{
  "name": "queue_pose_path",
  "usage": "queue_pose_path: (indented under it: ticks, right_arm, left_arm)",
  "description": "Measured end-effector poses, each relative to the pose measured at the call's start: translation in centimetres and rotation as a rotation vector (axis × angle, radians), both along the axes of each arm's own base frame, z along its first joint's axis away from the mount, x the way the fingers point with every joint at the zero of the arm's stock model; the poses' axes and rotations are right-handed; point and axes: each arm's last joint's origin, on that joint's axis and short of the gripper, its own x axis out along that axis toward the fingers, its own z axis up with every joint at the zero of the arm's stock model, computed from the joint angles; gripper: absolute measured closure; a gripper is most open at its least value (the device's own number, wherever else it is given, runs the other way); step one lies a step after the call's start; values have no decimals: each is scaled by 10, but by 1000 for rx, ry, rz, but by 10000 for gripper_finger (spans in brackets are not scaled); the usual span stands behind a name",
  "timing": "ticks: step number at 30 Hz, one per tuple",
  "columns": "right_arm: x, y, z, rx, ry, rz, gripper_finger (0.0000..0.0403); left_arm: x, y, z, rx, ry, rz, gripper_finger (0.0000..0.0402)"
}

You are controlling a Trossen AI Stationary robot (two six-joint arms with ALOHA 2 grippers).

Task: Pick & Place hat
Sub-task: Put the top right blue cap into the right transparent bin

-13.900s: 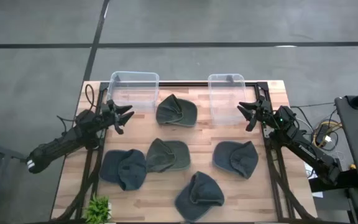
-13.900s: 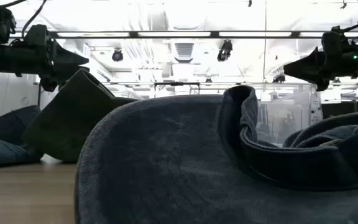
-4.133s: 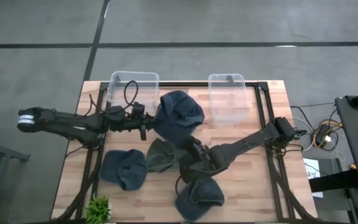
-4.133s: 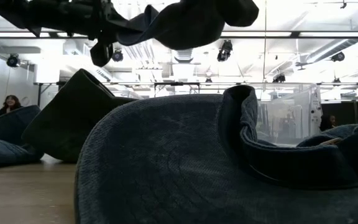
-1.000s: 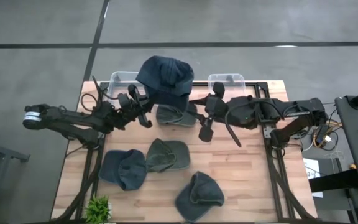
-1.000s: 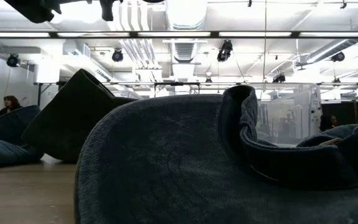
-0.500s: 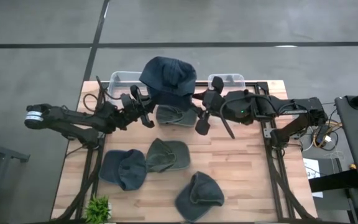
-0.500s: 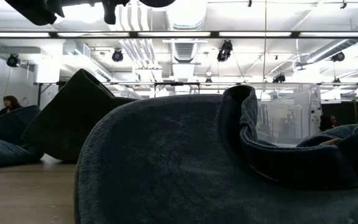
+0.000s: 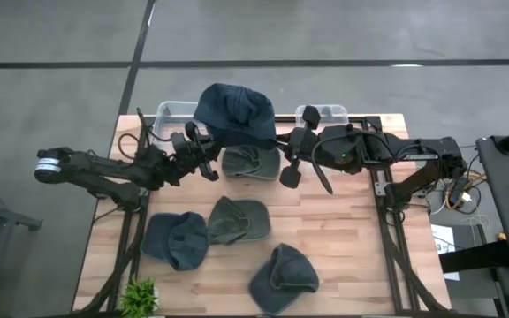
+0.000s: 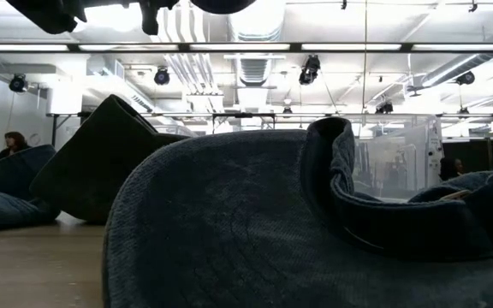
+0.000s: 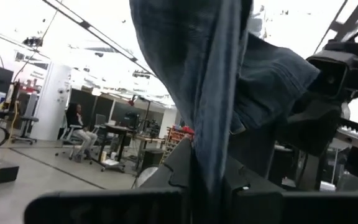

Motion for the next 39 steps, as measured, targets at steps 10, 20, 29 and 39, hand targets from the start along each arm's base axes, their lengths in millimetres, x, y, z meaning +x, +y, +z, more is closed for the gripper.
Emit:
queue_pose_path:
  ticks: [10,20,29,39]
  right_arm:
    - [-18,-3,6,0,19,-38,391]
    - [-57,-13,20,-4,21,-171,391]
    - [-116,-35,36,130,-66,-351,391]
    - [-153,-66,24,290,-37,-651,391]
  left_arm:
    - [-5,-2,2,62,52,-34,262]
    - [-3,0,-2,54,110,-3,214]
    - [1,-1,-11,46,207,-18,213]
    - [3,-1,-16,20,251,-37,213]
